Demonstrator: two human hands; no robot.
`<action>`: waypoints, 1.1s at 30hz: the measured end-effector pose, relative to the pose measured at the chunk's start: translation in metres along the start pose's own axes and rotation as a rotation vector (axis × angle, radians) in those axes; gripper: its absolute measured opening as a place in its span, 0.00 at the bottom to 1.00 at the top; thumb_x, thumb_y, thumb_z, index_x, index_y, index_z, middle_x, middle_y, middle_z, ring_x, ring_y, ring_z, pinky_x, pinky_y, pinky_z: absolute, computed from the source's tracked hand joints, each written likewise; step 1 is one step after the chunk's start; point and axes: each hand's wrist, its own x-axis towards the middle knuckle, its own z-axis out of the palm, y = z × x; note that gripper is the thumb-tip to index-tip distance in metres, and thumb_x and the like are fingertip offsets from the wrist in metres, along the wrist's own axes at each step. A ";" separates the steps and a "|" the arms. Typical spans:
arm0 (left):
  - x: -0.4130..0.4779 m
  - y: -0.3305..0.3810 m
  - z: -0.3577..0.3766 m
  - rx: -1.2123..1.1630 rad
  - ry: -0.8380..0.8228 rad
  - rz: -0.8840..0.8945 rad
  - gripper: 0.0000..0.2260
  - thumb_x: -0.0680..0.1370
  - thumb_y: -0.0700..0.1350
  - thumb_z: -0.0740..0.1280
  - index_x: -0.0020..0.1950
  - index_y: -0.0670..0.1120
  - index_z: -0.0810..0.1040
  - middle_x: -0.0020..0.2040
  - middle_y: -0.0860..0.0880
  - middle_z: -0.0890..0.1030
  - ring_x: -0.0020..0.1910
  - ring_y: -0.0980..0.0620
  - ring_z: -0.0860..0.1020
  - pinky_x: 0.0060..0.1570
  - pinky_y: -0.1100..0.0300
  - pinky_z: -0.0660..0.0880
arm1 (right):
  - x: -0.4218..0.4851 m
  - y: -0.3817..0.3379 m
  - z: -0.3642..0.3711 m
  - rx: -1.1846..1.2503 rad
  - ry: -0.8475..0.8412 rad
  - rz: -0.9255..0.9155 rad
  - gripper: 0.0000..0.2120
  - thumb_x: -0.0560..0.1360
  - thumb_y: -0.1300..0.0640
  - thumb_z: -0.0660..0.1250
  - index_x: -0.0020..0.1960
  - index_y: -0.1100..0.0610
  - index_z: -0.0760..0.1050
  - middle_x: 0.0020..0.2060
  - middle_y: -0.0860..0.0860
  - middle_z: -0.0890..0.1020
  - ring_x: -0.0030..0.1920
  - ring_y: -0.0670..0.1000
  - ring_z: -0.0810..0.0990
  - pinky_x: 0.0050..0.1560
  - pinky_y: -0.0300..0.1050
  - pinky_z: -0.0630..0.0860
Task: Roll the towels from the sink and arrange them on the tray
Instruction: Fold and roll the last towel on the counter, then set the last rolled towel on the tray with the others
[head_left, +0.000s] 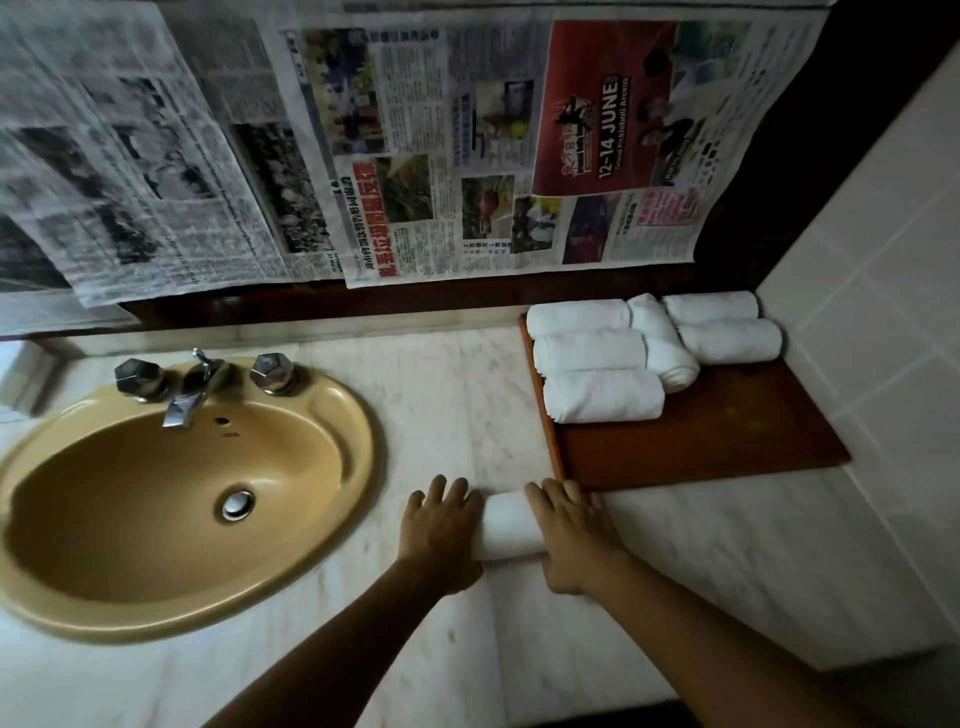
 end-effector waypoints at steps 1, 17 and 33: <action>0.002 0.000 0.000 0.003 -0.007 -0.015 0.36 0.61 0.62 0.72 0.67 0.53 0.70 0.63 0.50 0.71 0.62 0.43 0.70 0.57 0.47 0.72 | 0.003 0.001 -0.001 -0.008 0.022 -0.020 0.45 0.64 0.47 0.73 0.75 0.51 0.55 0.71 0.51 0.62 0.66 0.57 0.64 0.63 0.58 0.68; 0.050 0.064 -0.065 -0.121 -0.010 0.076 0.26 0.65 0.56 0.68 0.61 0.54 0.71 0.52 0.55 0.79 0.50 0.49 0.80 0.42 0.57 0.75 | -0.001 0.117 -0.036 0.116 0.173 -0.210 0.23 0.59 0.42 0.72 0.50 0.49 0.71 0.44 0.47 0.78 0.45 0.52 0.76 0.41 0.47 0.70; 0.272 0.283 -0.115 -0.037 0.153 0.389 0.40 0.68 0.64 0.73 0.74 0.49 0.65 0.66 0.47 0.76 0.66 0.43 0.70 0.68 0.44 0.65 | -0.005 0.402 -0.054 0.109 0.264 0.193 0.29 0.54 0.48 0.72 0.55 0.49 0.75 0.49 0.47 0.79 0.52 0.56 0.75 0.44 0.51 0.72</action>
